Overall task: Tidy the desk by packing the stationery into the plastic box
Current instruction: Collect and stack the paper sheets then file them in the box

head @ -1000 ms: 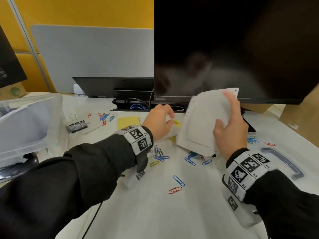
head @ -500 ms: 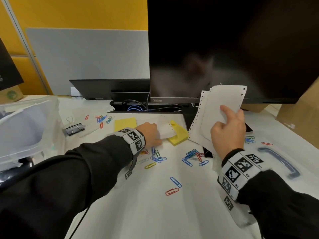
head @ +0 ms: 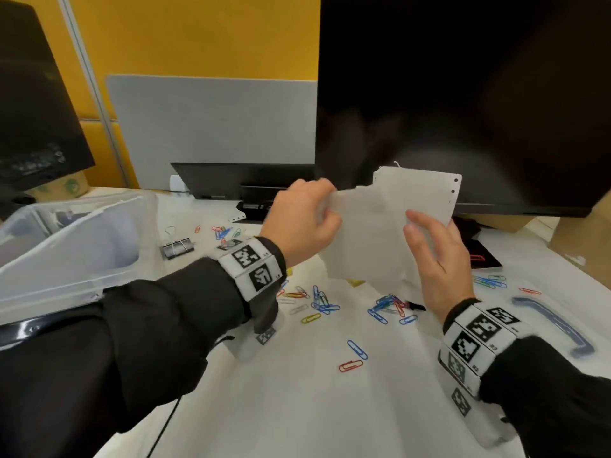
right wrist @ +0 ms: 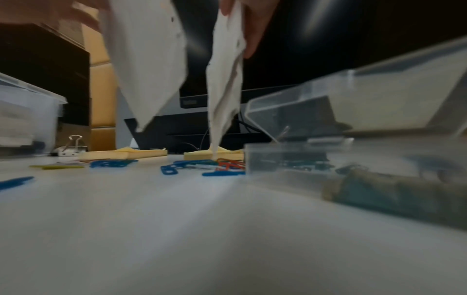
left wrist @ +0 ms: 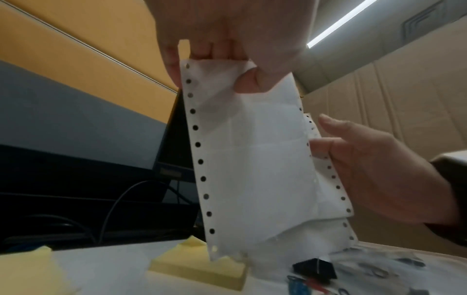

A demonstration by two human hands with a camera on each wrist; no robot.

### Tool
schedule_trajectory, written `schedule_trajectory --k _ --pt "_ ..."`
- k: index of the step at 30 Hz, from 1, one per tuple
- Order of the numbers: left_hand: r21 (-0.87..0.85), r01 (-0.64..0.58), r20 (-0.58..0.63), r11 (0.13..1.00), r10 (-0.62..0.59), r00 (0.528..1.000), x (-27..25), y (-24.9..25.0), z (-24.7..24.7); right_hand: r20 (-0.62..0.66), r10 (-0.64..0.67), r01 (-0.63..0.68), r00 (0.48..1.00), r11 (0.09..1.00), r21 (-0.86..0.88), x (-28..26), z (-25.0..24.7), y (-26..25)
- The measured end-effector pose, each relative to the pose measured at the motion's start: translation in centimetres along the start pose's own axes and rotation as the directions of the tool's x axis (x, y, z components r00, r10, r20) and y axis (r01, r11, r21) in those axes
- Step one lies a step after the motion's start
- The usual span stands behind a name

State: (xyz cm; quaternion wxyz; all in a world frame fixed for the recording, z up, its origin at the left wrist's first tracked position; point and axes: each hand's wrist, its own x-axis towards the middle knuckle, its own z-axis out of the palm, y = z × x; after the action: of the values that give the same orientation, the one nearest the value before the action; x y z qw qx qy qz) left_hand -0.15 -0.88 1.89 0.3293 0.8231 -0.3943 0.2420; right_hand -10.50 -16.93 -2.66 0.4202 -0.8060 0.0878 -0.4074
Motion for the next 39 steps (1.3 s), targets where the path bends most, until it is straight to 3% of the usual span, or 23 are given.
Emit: schedule_trajectory --k 3,5,8,10,12,14,16,18,23,25,28,34,37,39 --pt "-0.064 0.029 0.095 0.998 -0.022 0.995 -0.5 0.2 1.6 0.037 -0.018 0.018 0.999 1.000 0.005 -0.3 0.6 -0.1" --pt "-0.108 0.018 0.128 0.994 -0.004 0.992 -0.7 -0.1 2.4 0.041 -0.054 0.058 0.998 0.993 -0.106 -0.3 1.0 -0.1" --pt "0.029 0.021 0.070 0.999 -0.023 0.997 -0.3 -2.0 2.5 0.036 -0.096 0.101 0.995 0.979 -0.177 -0.1 1.6 -0.2" --pt "0.179 0.161 0.073 0.971 -0.176 0.982 0.0 -4.6 2.1 0.049 -0.101 0.107 0.994 0.984 -0.143 0.0 1.8 -0.3" --pt "0.368 0.362 0.120 0.856 -0.430 0.895 0.1 -8.0 1.4 0.058 -0.120 0.125 0.991 0.988 -0.090 0.2 2.1 -0.3" --pt "0.531 0.488 0.147 0.693 -0.643 0.752 -0.2 -10.8 0.5 0.057 -0.147 0.150 0.988 0.987 -0.054 0.4 2.6 -0.2" --pt "0.603 0.535 0.177 0.592 -0.753 0.633 -0.8 -13.3 -0.4 0.069 -0.171 0.176 0.983 0.982 -0.062 0.6 3.1 0.0" --pt "0.669 0.487 0.271 0.561 -0.794 0.544 -1.8 -15.3 -1.2 0.093 -0.198 0.207 0.976 0.974 -0.091 0.7 3.5 0.1" --pt "0.769 0.365 0.335 0.524 -0.818 0.468 -3.5 -17.3 -2.7 0.099 -0.192 0.199 0.976 0.977 -0.071 0.6 3.8 0.0" --pt "0.778 0.326 0.354 0.537 -0.804 0.478 -3.6 -16.3 -2.6 0.079 -0.200 0.206 0.977 0.975 -0.077 0.7 3.8 0.0" --pt "0.742 0.263 0.403 0.617 -0.724 0.560 -4.1 -13.4 -2.0 0.063 -0.202 0.207 0.977 0.975 -0.078 0.9 4.0 -0.1" --pt "0.519 0.320 0.450 0.792 -0.572 0.686 -6.0 -10.5 -1.1 0.086 -0.161 0.167 0.983 0.984 -0.069 0.7 4.4 -0.4" --pt "0.478 0.372 0.334 0.796 -0.557 0.761 -5.4 -10.4 -1.5 0.090 -0.142 0.149 0.986 0.986 -0.074 0.6 4.4 -0.6" --pt "0.552 0.415 0.190 0.723 -0.594 0.782 -4.4 -11.3 -2.0 0.091 -0.139 0.147 0.986 0.986 -0.080 0.6 4.4 -0.6"
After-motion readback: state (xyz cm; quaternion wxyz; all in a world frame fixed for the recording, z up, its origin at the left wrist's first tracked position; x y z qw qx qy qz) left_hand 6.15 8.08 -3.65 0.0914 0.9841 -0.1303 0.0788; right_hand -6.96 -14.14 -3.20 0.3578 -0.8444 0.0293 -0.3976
